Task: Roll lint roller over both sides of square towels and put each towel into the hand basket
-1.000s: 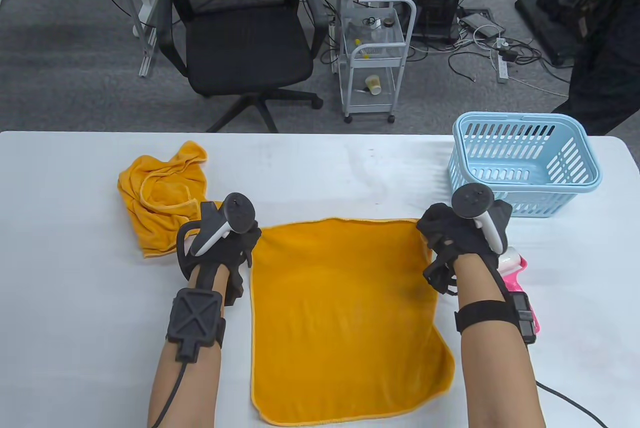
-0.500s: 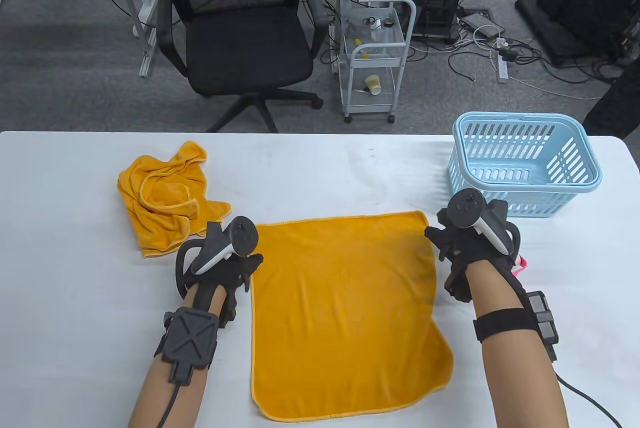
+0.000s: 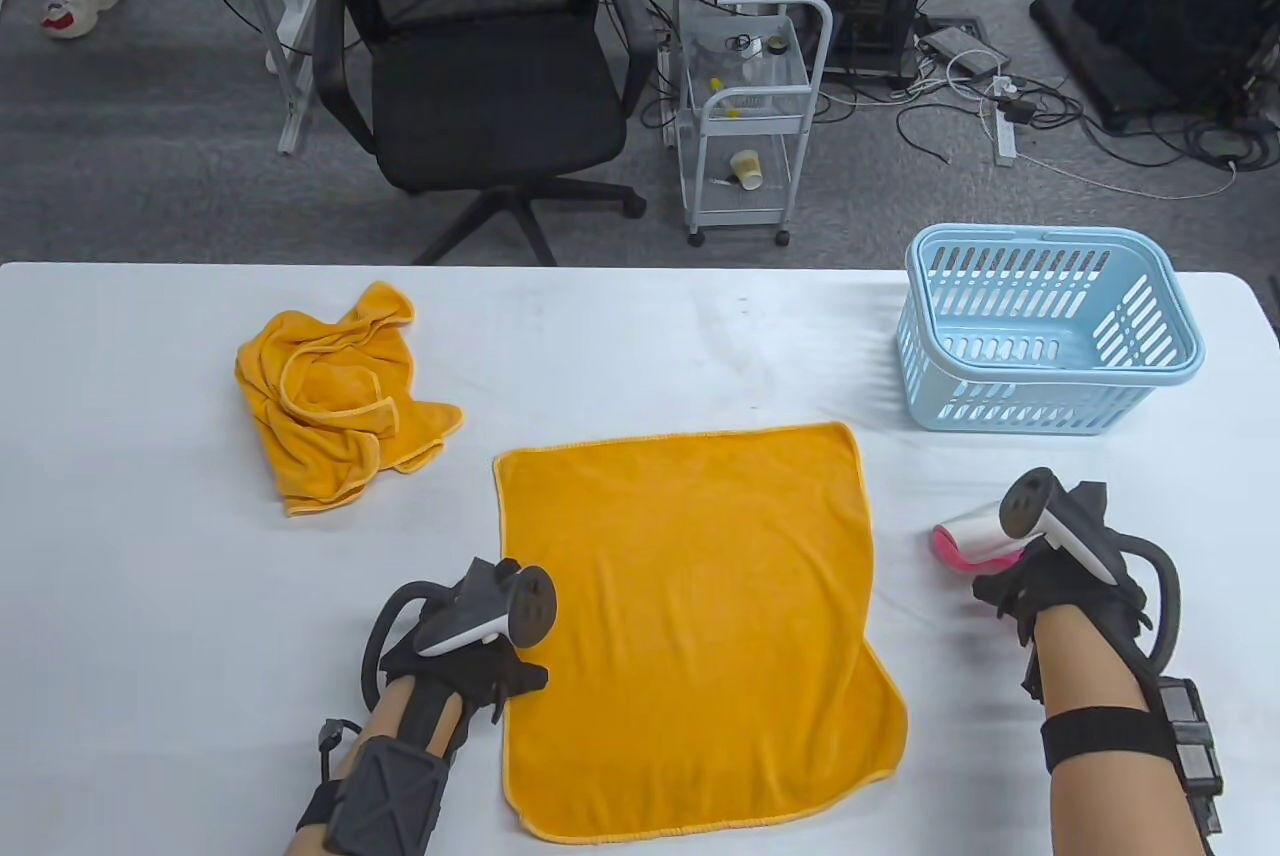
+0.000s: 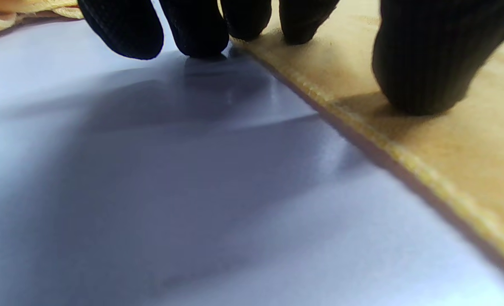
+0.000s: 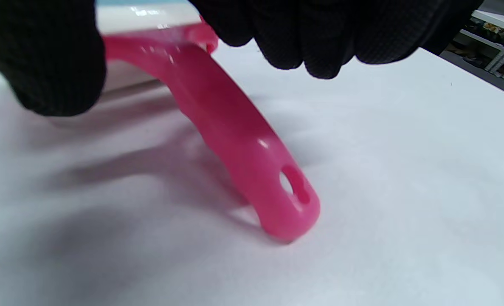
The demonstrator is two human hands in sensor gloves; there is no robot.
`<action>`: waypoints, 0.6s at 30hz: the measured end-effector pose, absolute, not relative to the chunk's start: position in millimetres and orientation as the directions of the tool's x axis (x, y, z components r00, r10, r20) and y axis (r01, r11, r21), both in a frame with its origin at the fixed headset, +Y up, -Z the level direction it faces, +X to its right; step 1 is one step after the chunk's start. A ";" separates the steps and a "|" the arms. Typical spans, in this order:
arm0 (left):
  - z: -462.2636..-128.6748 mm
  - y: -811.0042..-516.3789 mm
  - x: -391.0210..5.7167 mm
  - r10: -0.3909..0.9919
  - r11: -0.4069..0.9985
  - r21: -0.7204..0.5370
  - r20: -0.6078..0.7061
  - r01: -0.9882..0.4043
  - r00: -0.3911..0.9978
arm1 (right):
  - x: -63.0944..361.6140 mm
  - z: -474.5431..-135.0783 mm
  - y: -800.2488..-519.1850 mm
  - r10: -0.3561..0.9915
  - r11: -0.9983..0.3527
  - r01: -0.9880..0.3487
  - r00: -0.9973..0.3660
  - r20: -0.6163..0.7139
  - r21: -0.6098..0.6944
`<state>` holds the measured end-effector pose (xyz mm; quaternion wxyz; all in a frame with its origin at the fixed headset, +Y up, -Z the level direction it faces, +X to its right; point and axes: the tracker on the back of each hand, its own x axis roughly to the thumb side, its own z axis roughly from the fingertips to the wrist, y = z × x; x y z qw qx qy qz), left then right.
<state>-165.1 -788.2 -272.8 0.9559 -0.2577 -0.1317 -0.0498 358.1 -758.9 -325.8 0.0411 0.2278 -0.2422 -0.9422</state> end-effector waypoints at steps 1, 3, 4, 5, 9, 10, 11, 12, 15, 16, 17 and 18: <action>-273.2 -788.0 -165.9 -0.021 0.863 -0.480 0.277 0.157 0.961 | 359.3 -325.7 -763.4 -0.174 -0.889 -0.040 -0.891 -0.418 0.455; -273.3 -789.0 -166.9 -0.020 0.866 -0.476 0.280 0.157 0.960 | 360.2 -325.5 -771.4 -0.150 -0.913 -0.054 -0.878 -0.455 0.404; -273.2 -788.7 -166.8 -0.017 0.865 -0.478 0.279 0.154 0.960 | 360.3 -325.6 -773.0 -0.144 -0.923 -0.052 -0.872 -0.468 0.380; -272.9 -787.7 -166.6 -0.017 0.866 -0.476 0.280 0.155 0.960 | 359.8 -325.9 -774.6 -0.123 -0.940 -0.057 -0.862 -0.491 0.335; -273.7 -788.4 -166.7 -0.023 0.867 -0.472 0.287 0.163 0.958 | 356.6 -326.3 -771.2 -0.107 -0.948 -0.068 -0.851 -0.515 0.310; -274.1 -788.9 -166.8 -0.025 0.866 -0.472 0.290 0.166 0.957 | 352.8 -327.3 -766.3 -0.096 -0.949 -0.077 -0.854 -0.512 0.306; -274.2 -789.1 -166.9 -0.025 0.866 -0.472 0.292 0.167 0.956 | 347.5 -328.8 -761.0 -0.086 -0.952 -0.076 -0.861 -0.501 0.295; -274.6 -788.9 -167.2 -0.021 0.864 -0.475 0.295 0.166 0.955 | 340.6 -331.7 -754.9 -0.077 -0.952 -0.074 -0.880 -0.469 0.297; -275.1 -787.8 -169.6 -0.006 0.868 -0.471 0.304 0.156 0.953 | 304.4 -342.5 -732.0 -0.059 -0.965 -0.042 -0.926 -0.372 0.258; -275.2 -787.4 -170.8 0.002 0.867 -0.476 0.303 0.150 0.953 | 289.7 -346.9 -726.4 -0.049 -0.967 -0.035 -0.947 -0.316 0.254; -275.1 -786.8 -172.2 0.010 0.868 -0.476 0.302 0.142 0.953 | 263.2 -352.4 -718.6 -0.029 -0.968 -0.035 -0.968 -0.249 0.248; -274.9 -786.3 -172.8 0.014 0.870 -0.473 0.302 0.137 0.953 | 254.4 -353.9 -716.8 -0.024 -0.970 -0.032 -0.974 -0.224 0.242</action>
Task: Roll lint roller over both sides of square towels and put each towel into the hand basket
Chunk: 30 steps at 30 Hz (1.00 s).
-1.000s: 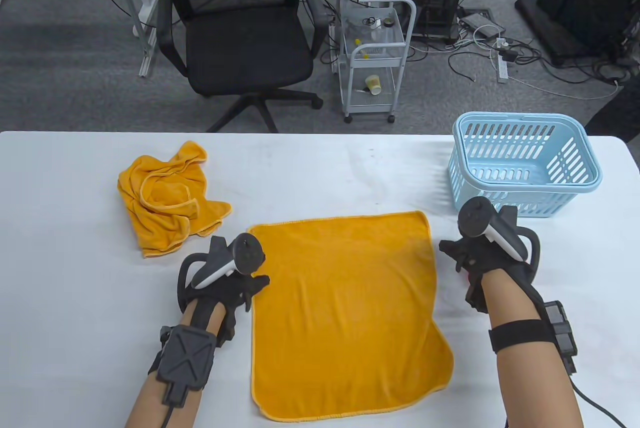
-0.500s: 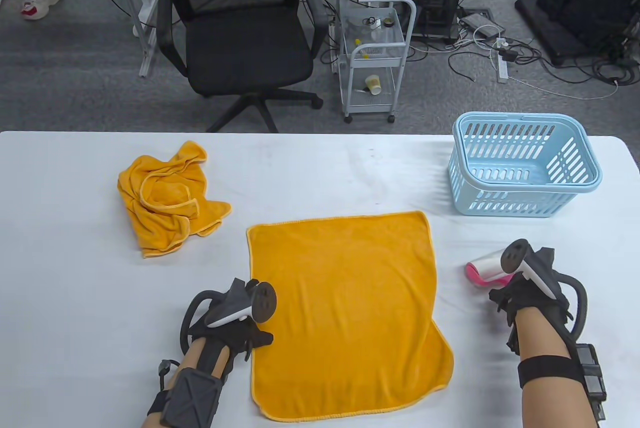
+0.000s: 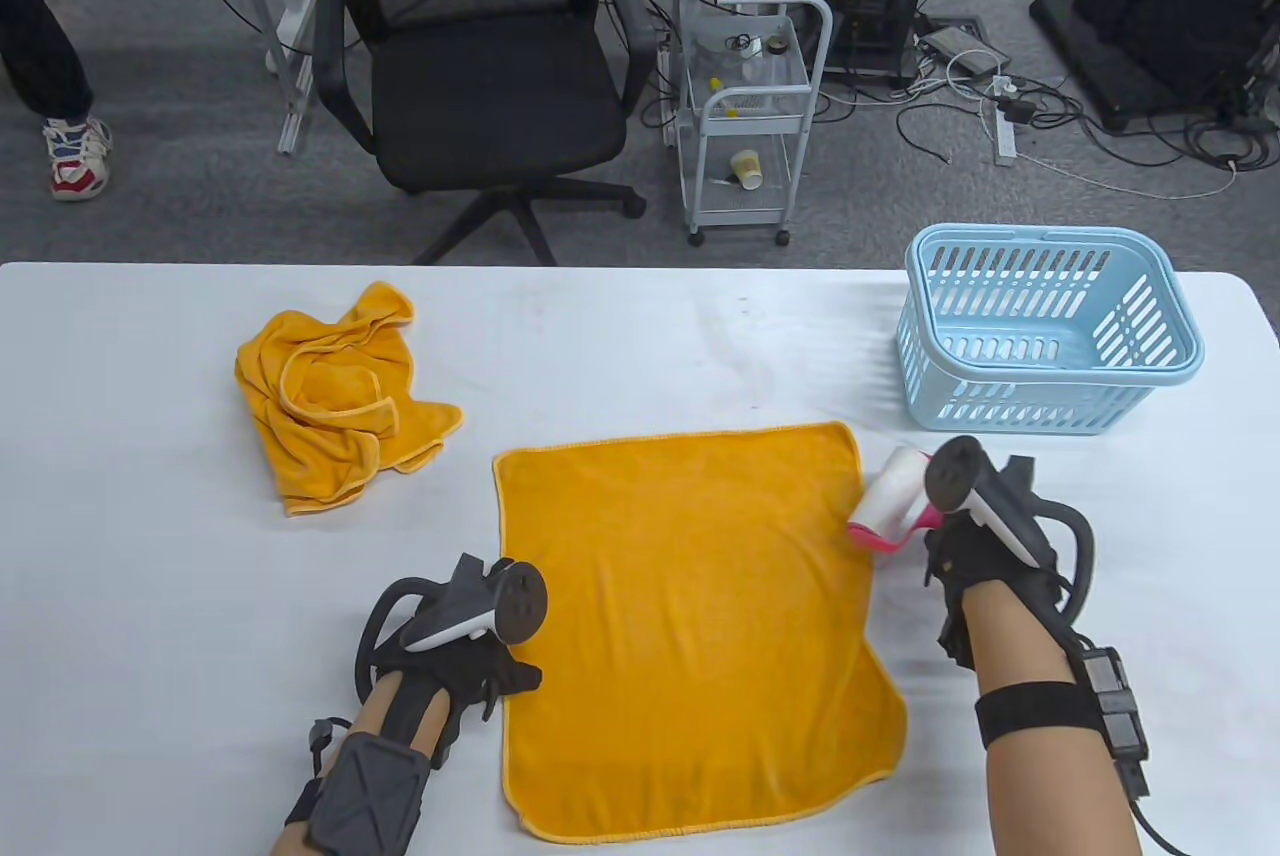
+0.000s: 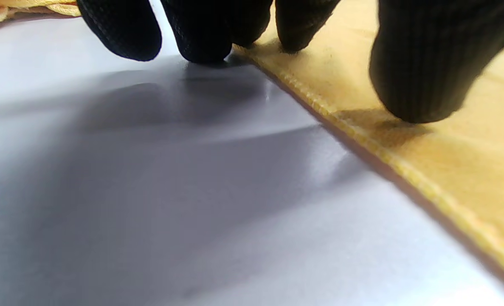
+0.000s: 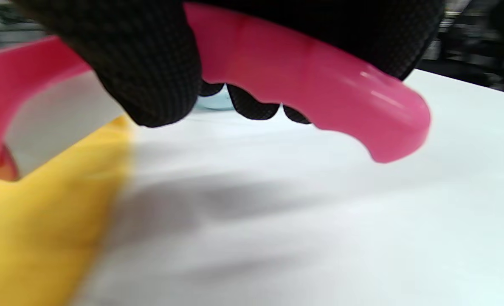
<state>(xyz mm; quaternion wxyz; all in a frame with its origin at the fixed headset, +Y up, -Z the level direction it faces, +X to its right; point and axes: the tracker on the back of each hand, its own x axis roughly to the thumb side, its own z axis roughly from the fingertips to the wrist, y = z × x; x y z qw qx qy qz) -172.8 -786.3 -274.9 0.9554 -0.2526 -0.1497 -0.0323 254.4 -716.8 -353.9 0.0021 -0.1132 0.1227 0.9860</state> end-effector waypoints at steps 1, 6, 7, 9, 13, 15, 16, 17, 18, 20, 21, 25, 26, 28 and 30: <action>-274.7 -785.5 -173.6 0.017 0.873 -0.468 0.307 0.135 0.952 | 230.9 -357.7 -713.0 -0.012 -0.974 -0.018 -0.991 -0.133 0.224; -273.6 -785.4 -175.3 0.018 0.875 -0.463 0.320 0.140 0.947 | 118.6 -363.7 -712.0 -0.032 -0.985 0.059 -0.986 0.165 0.163; -273.6 -785.3 -175.2 0.014 0.876 -0.460 0.322 0.143 0.947 | 96.8 -363.1 -714.1 -0.060 -0.985 0.092 -0.975 0.212 0.145; -273.6 -785.5 -174.9 0.010 0.876 -0.459 0.325 0.148 0.946 | 65.1 -363.1 -719.3 -0.105 -0.983 0.140 -0.958 0.268 0.114; -273.0 -786.0 -173.7 0.003 0.875 -0.459 0.328 0.156 0.945 | 23.5 -367.0 -734.5 -0.089 -0.985 0.130 -0.947 0.309 0.116; -272.6 -785.9 -173.5 0.003 0.874 -0.460 0.328 0.157 0.945 | 18.8 -368.8 -742.3 -0.081 -0.984 0.126 -0.948 0.307 0.130; -272.6 -786.0 -173.5 0.004 0.874 -0.460 0.328 0.156 0.945 | 19.4 -369.8 -747.8 -0.096 -0.980 0.143 -0.948 0.304 0.136; -272.7 -786.2 -173.4 0.005 0.874 -0.461 0.327 0.155 0.945 | 22.2 -370.4 -752.0 -0.113 -0.977 0.161 -0.947 0.301 0.140; -272.7 -786.2 -173.4 0.006 0.873 -0.462 0.327 0.154 0.945 | 26.7 -370.8 -755.5 -0.140 -0.972 0.188 -0.944 0.298 0.141; -272.9 -786.4 -173.3 0.006 0.873 -0.463 0.325 0.154 0.946 | 44.4 -372.7 -756.0 -0.187 -0.967 0.226 -0.942 0.277 0.118; -272.9 -786.5 -173.2 0.007 0.873 -0.464 0.325 0.153 0.946 | 50.4 -373.4 -755.2 -0.192 -0.966 0.230 -0.944 0.270 0.117; -272.8 -786.6 -172.4 0.000 0.873 -0.462 0.324 0.158 0.946 | 105.9 -379.4 -745.5 -0.358 -0.915 0.381 -0.919 0.168 0.133; -272.7 -786.7 -172.3 0.000 0.873 -0.462 0.324 0.159 0.946 | 123.1 -380.4 -742.7 -0.406 -0.895 0.422 -0.905 0.130 0.146; -272.9 -786.7 -172.0 -0.004 0.872 -0.461 0.325 0.163 0.946 | 155.7 -381.7 -739.2 -0.484 -0.855 0.487 -0.873 0.063 0.179; -273.1 -786.8 -171.9 -0.004 0.872 -0.462 0.325 0.162 0.946 | 179.3 -381.4 -738.1 -0.523 -0.832 0.515 -0.852 0.015 0.205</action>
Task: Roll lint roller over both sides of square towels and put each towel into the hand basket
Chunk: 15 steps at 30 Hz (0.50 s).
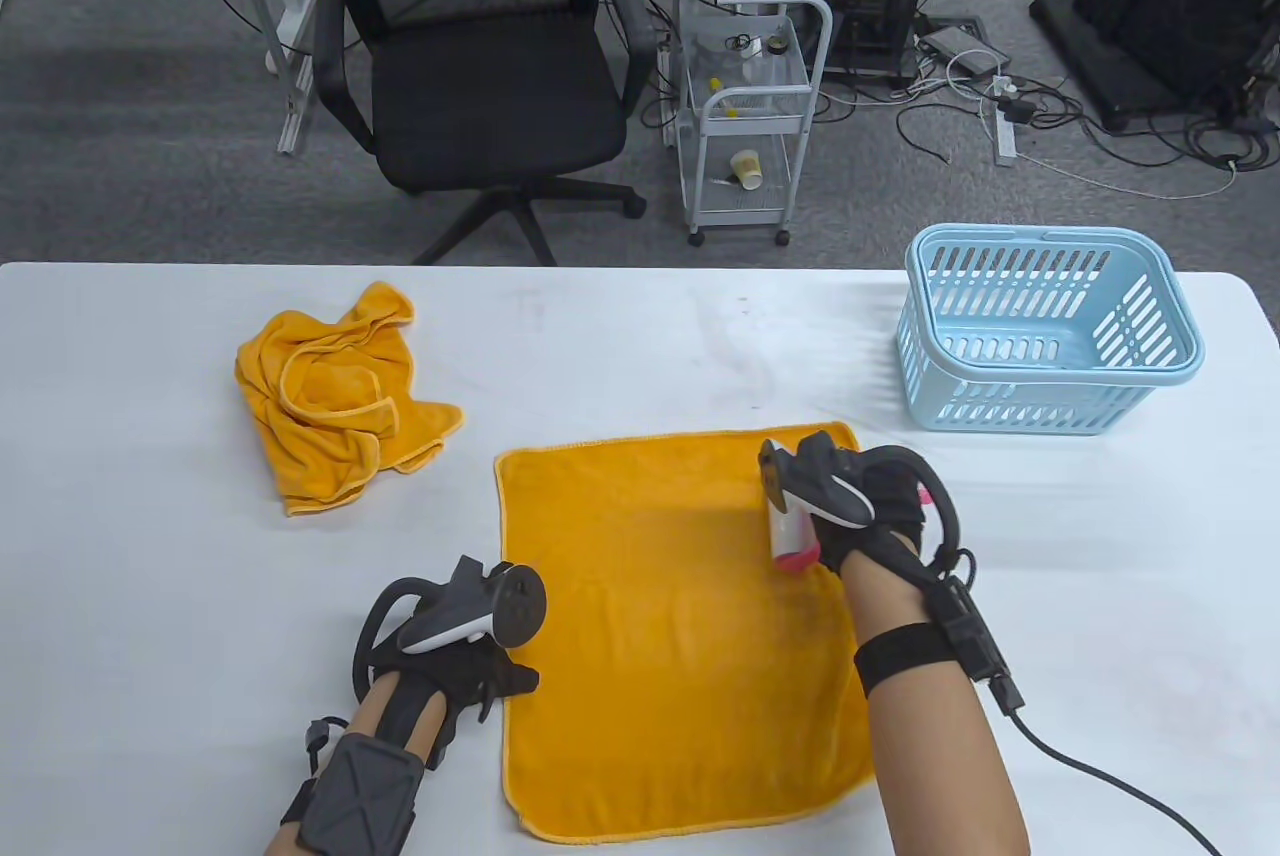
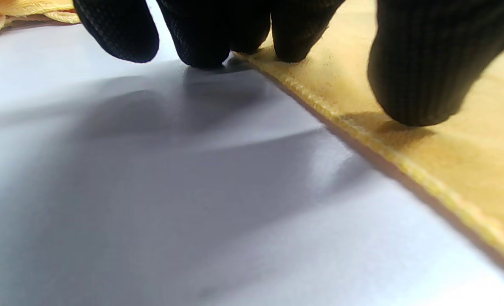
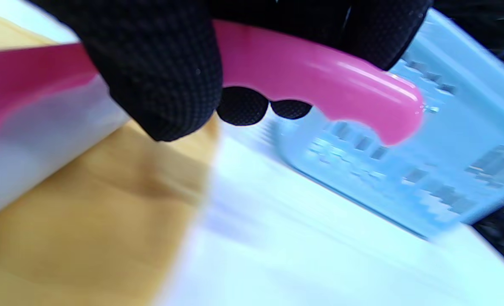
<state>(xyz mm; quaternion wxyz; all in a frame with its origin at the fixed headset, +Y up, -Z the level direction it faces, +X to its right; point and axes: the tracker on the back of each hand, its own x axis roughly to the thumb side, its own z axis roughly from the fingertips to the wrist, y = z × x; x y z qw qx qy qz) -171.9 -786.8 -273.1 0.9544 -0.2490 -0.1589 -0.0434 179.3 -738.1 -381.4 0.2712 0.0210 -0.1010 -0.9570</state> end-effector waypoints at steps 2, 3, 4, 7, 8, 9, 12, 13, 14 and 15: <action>-273.1 -787.0 -171.8 -0.004 0.872 -0.462 0.326 0.162 0.945 | 195.7 -380.3 -737.3 -0.532 -0.828 0.516 -0.846 -0.018 0.220; -273.2 -787.0 -171.8 -0.002 0.872 -0.462 0.325 0.161 0.946 | 200.1 -379.4 -736.7 -0.519 -0.837 0.502 -0.854 -0.027 0.219; -273.3 -787.2 -171.8 -0.001 0.872 -0.462 0.325 0.160 0.946 | 199.8 -377.8 -735.5 -0.493 -0.852 0.478 -0.870 -0.020 0.211; -273.5 -787.3 -172.0 0.001 0.872 -0.464 0.325 0.158 0.946 | 179.1 -374.6 -733.4 -0.354 -0.922 0.356 -0.934 0.040 0.150; -273.6 -787.4 -172.1 0.003 0.872 -0.465 0.324 0.156 0.946 | 167.7 -373.4 -733.5 -0.305 -0.939 0.313 -0.949 0.076 0.141; -273.5 -787.5 -172.2 0.005 0.872 -0.465 0.324 0.155 0.946 | 150.0 -369.8 -733.7 -0.246 -0.956 0.263 -0.961 0.127 0.133; -273.8 -787.7 -172.6 0.010 0.871 -0.467 0.321 0.150 0.947 | 112.2 -359.9 -736.0 -0.147 -0.975 0.181 -0.961 0.233 0.133; -273.8 -787.8 -172.8 0.012 0.871 -0.468 0.321 0.148 0.947 | 97.4 -355.4 -737.7 -0.123 -0.977 0.165 -0.954 0.274 0.135; -274.0 -787.9 -173.0 0.014 0.871 -0.469 0.320 0.145 0.947 | 78.9 -349.6 -741.2 -0.110 -0.978 0.162 -0.939 0.324 0.135; -274.0 -788.0 -173.2 0.016 0.871 -0.470 0.319 0.143 0.948 | 71.2 -347.2 -743.2 -0.110 -0.977 0.165 -0.932 0.344 0.134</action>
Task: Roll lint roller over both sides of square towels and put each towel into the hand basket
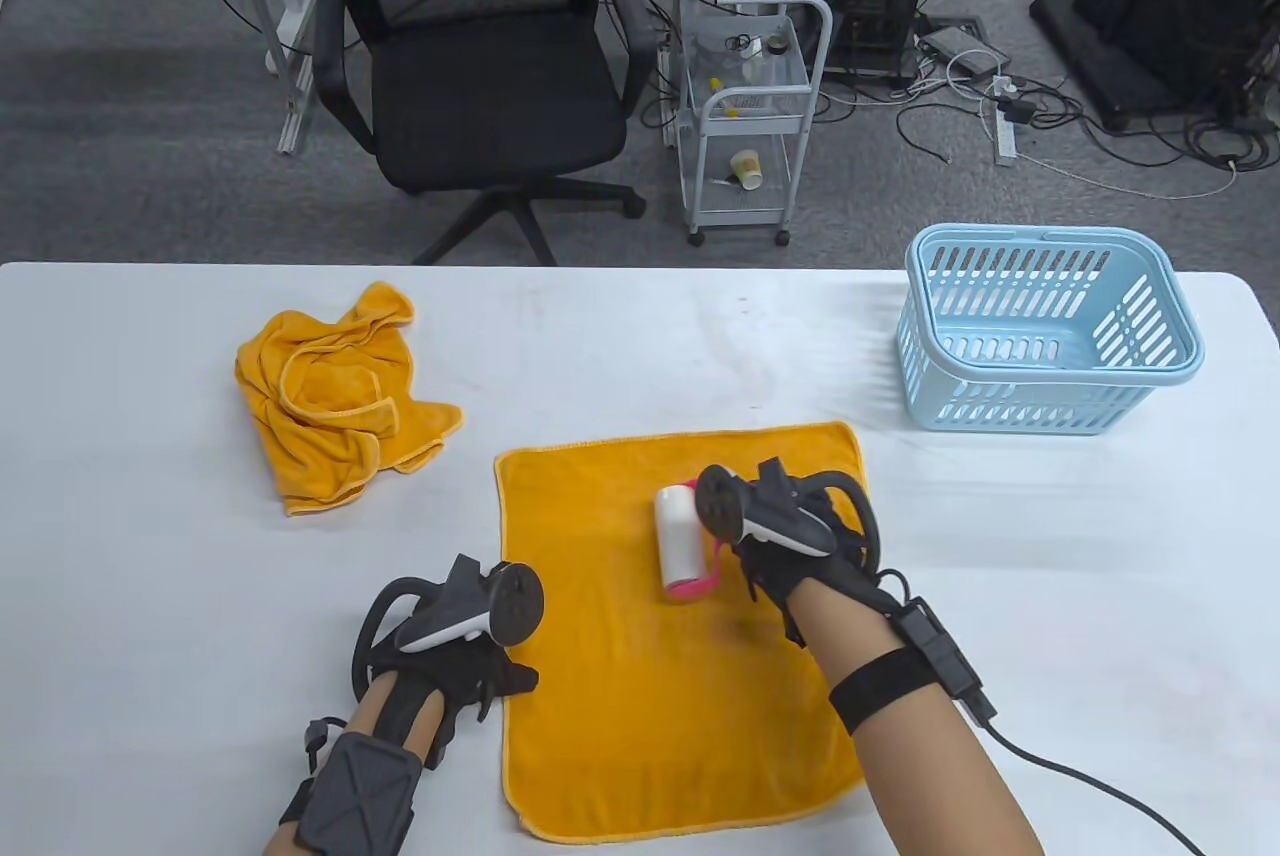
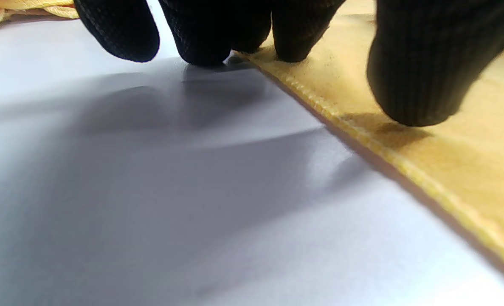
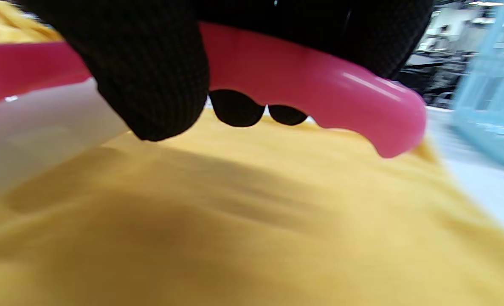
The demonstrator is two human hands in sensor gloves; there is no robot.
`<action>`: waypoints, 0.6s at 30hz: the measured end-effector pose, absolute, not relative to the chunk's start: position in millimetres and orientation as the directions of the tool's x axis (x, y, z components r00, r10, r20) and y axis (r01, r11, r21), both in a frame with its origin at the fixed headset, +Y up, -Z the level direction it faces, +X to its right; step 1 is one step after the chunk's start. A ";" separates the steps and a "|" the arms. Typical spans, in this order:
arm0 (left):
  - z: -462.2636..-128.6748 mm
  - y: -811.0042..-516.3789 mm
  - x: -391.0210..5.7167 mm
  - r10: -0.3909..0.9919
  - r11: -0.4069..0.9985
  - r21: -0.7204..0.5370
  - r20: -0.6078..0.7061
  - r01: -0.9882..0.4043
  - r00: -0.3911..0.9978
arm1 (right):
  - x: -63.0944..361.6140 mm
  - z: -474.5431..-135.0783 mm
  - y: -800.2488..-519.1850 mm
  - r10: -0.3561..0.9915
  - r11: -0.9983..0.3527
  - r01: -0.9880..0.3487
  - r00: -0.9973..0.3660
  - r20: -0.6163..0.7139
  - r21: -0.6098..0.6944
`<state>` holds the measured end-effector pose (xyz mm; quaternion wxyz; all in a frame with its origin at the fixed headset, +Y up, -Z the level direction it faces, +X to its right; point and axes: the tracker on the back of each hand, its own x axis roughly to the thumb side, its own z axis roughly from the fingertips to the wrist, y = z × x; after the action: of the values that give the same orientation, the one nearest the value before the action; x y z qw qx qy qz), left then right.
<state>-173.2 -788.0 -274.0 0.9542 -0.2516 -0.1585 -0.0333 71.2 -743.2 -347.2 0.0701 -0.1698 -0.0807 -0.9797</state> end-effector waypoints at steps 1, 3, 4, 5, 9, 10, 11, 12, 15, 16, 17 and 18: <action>-274.1 -788.1 -173.4 0.018 0.871 -0.470 0.319 0.142 0.948 | 62.3 -344.5 -746.4 -0.118 -0.976 0.176 -0.924 0.364 0.130; -274.2 -788.2 -173.7 0.020 0.871 -0.471 0.319 0.140 0.948 | 55.0 -342.3 -751.4 -0.138 -0.972 0.199 -0.915 0.379 0.125; -274.4 -788.3 -173.9 0.021 0.871 -0.471 0.318 0.139 0.948 | 55.3 -342.2 -753.6 -0.150 -0.970 0.209 -0.914 0.376 0.123; -274.4 -788.3 -173.9 0.021 0.871 -0.471 0.318 0.139 0.948 | 59.0 -343.0 -754.5 -0.148 -0.971 0.206 -0.919 0.366 0.123; -274.6 -788.3 -173.8 0.017 0.871 -0.470 0.320 0.143 0.947 | 93.2 -347.3 -752.0 -0.259 -0.948 0.301 -0.919 0.296 0.106; -274.6 -788.3 -173.8 0.017 0.871 -0.470 0.320 0.143 0.947 | 105.9 -348.8 -750.1 -0.293 -0.936 0.333 -0.917 0.269 0.116; -274.6 -788.3 -173.8 0.017 0.871 -0.470 0.320 0.143 0.947 | 116.2 -349.9 -748.3 -0.319 -0.928 0.355 -0.915 0.247 0.118; -274.6 -788.3 -173.8 0.017 0.871 -0.470 0.320 0.143 0.947 | 128.6 -351.4 -746.3 -0.345 -0.918 0.377 -0.913 0.220 0.124; -274.8 -788.2 -173.7 0.011 0.871 -0.468 0.323 0.150 0.946 | 171.9 -354.8 -741.3 -0.435 -0.875 0.450 -0.892 0.121 0.176; -274.8 -788.2 -173.6 0.010 0.871 -0.467 0.323 0.150 0.946 | 178.1 -354.9 -740.9 -0.447 -0.870 0.459 -0.888 0.106 0.182; -274.7 -788.2 -173.5 0.009 0.871 -0.467 0.323 0.151 0.946 | 189.6 -354.9 -740.1 -0.457 -0.864 0.464 -0.886 0.080 0.196; -274.7 -788.2 -173.5 0.008 0.871 -0.467 0.323 0.152 0.946 | 195.6 -354.4 -739.4 -0.452 -0.866 0.456 -0.889 0.067 0.206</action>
<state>-173.5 -788.2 -274.7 0.9540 -0.2511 -0.1596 -0.0376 195.6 -739.4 -354.4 0.2351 -0.0081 -0.1085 -0.9659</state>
